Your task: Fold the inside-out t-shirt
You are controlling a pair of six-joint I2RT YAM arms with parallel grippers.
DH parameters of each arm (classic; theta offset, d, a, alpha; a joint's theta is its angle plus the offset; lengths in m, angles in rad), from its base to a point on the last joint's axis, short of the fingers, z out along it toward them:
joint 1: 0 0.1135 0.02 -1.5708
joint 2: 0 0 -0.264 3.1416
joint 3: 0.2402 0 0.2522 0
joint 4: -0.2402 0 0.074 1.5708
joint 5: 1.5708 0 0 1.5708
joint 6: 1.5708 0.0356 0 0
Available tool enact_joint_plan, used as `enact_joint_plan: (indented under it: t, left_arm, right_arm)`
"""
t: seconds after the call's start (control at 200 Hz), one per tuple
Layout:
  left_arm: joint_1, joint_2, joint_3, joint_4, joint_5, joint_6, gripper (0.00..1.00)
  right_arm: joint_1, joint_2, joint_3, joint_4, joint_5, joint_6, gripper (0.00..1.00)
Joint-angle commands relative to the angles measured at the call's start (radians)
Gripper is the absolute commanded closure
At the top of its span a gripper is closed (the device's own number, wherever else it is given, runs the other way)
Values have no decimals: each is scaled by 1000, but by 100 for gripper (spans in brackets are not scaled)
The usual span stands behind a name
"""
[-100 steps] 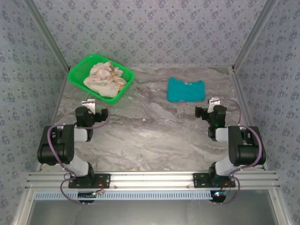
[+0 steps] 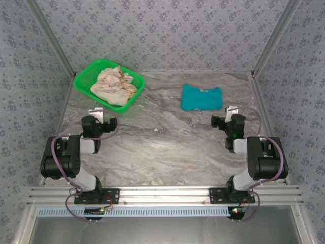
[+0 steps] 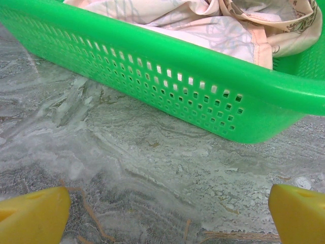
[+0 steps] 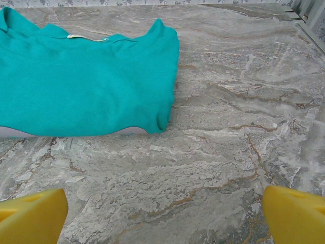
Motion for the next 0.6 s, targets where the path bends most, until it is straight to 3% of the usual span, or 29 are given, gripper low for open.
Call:
enact_joint_plan:
  t: [0.0, 0.25, 0.325, 0.6]
  left_arm:
    - [5, -13, 10, 30, 27, -11, 0]
    - [6, -12, 12, 29, 26, -13, 0]
    - [11, -12, 26, 1, -51, -46, 0]
    - [10, -12, 26, 2, -55, -46, 0]
  right_arm:
    - [-2, 2, 5, 3, -5, -12, 0]
    - [-4, 2, 5, 3, -7, -11, 0]
    - [-4, 2, 6, 3, -8, -12, 0]
    - [-8, 2, 5, 3, -12, -8, 0]
